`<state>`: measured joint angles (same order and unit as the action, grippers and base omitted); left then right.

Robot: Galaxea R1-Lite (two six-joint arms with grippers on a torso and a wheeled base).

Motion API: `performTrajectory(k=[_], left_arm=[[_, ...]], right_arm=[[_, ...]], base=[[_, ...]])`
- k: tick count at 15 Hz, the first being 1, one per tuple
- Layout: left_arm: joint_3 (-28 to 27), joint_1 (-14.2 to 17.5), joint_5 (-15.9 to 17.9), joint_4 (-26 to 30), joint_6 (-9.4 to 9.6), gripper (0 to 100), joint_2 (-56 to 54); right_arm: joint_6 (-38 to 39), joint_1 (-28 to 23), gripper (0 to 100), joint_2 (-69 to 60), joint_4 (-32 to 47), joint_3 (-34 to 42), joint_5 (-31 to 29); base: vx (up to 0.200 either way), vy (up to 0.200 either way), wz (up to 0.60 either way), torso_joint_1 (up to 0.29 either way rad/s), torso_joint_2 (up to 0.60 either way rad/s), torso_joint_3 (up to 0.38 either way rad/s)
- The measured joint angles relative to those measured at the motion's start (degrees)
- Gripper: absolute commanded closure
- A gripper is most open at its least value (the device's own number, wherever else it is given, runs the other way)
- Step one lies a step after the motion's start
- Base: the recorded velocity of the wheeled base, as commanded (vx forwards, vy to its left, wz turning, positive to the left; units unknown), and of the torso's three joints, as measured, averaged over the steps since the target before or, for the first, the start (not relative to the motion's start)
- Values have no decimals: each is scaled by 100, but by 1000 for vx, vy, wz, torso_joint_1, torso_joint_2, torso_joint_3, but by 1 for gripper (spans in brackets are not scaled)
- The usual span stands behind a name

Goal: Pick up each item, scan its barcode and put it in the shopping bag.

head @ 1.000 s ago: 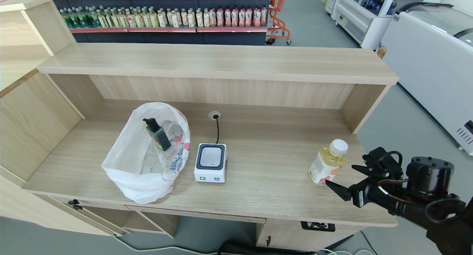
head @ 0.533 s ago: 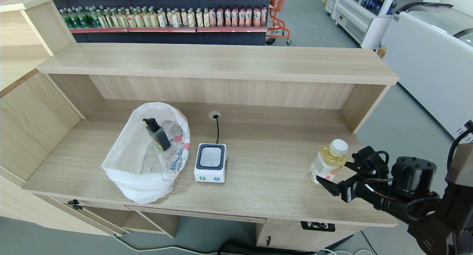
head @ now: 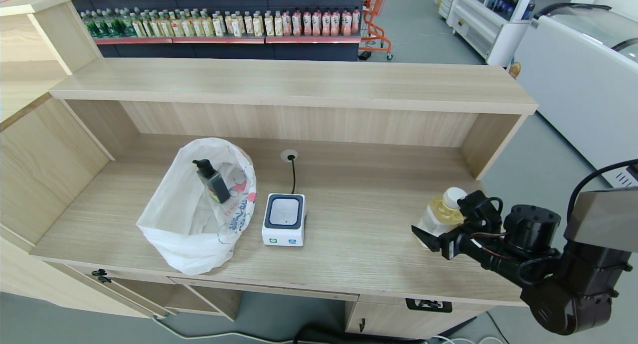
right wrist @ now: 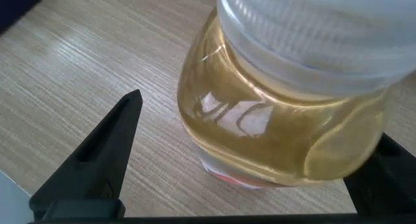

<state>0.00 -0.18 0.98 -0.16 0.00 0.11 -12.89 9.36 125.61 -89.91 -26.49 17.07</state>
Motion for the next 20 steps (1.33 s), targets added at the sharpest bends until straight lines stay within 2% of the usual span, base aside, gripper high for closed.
performTrajectory(k=[4,5,16,18,20], left_arm=[[0,0,0,0,0,0,0],[0,0,0,0,0,0,0],[0,0,0,2,0,0,0],[0,0,0,0,0,0,0],[0,0,0,0,0,0,0]], right_arm=[[17,124,0,226,-1,-306,178],[27,130,100,254,-1,-363,356],[51,59,100,228,33,-410,458],[304,61,100,51,357,-410,666],[709,55,100,-395,1097,-410,1079]], base=[[0,0,0,0,0,0],[0,0,0,0,0,0],[0,0,0,0,0,0],[0,0,0,0,0,0],[0,0,0,0,0,0]])
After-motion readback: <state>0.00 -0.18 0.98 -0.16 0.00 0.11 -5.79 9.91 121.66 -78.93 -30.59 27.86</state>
